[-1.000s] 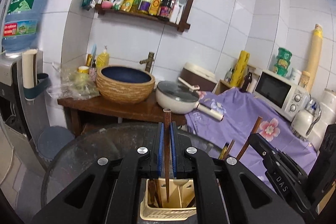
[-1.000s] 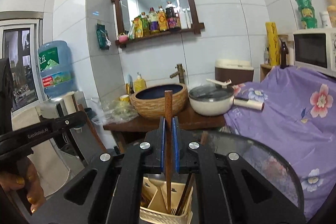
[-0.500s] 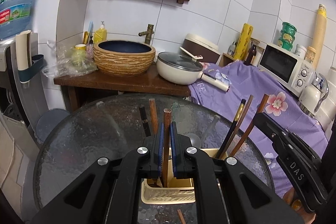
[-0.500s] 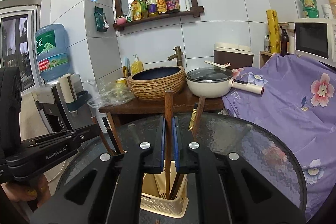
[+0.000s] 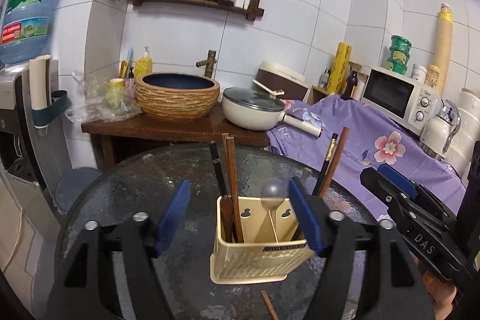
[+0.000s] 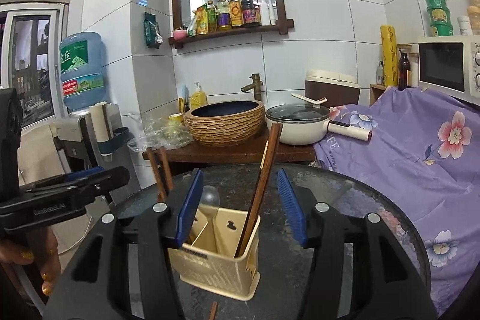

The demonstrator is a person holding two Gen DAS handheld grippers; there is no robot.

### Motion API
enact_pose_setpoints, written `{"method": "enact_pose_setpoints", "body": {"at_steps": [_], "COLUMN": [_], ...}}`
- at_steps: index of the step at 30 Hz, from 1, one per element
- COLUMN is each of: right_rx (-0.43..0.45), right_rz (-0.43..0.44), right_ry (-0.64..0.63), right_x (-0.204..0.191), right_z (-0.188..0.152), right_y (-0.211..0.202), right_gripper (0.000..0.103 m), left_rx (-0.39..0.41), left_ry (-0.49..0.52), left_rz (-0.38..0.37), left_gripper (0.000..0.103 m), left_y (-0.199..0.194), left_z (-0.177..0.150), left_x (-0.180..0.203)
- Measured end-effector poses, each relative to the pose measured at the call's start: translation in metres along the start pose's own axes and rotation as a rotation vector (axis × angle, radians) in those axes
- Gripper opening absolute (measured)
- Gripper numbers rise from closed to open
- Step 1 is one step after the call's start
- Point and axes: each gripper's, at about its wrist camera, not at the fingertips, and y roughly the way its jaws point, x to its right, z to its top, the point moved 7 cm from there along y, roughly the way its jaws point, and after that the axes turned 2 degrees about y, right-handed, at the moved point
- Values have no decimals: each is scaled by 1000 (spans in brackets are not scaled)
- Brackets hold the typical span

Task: Organize utensils
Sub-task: 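Move right tool to the metal spoon on the table and close on it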

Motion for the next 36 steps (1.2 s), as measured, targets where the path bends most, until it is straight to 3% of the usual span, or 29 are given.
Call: {"method": "enact_pose_setpoints", "body": {"at_steps": [3, 8, 11, 16, 22, 36], "right_rx": [-25, -165, -241, -363, -497, -649], "right_rz": [31, 84, 119, 161, 193, 199], "right_ry": [5, 10, -17, -147, -268, -333], "right_x": [-5, -11, -18, -43, -71, -88], "right_z": [-14, -59, -91, -148, -200, -241], "right_y": [-14, -19, -16, -9, 6, 44], "right_gripper": [52, 53, 63, 64, 64, 60], "left_rx": [-4, -86, -118, -209, -228, -239], "left_ry": [-8, -23, -28, -62, -62, -77], "left_rz": [-22, -29, 9, 43, 116, 123], "left_gripper": [79, 81, 83, 83, 83, 83], "left_y": [-14, -14, -12, -2, -5, -17], "left_z": [-17, -55, -78, -115, -132, -143], "left_x": [0, -9, -22, -48, -73, -85]}}
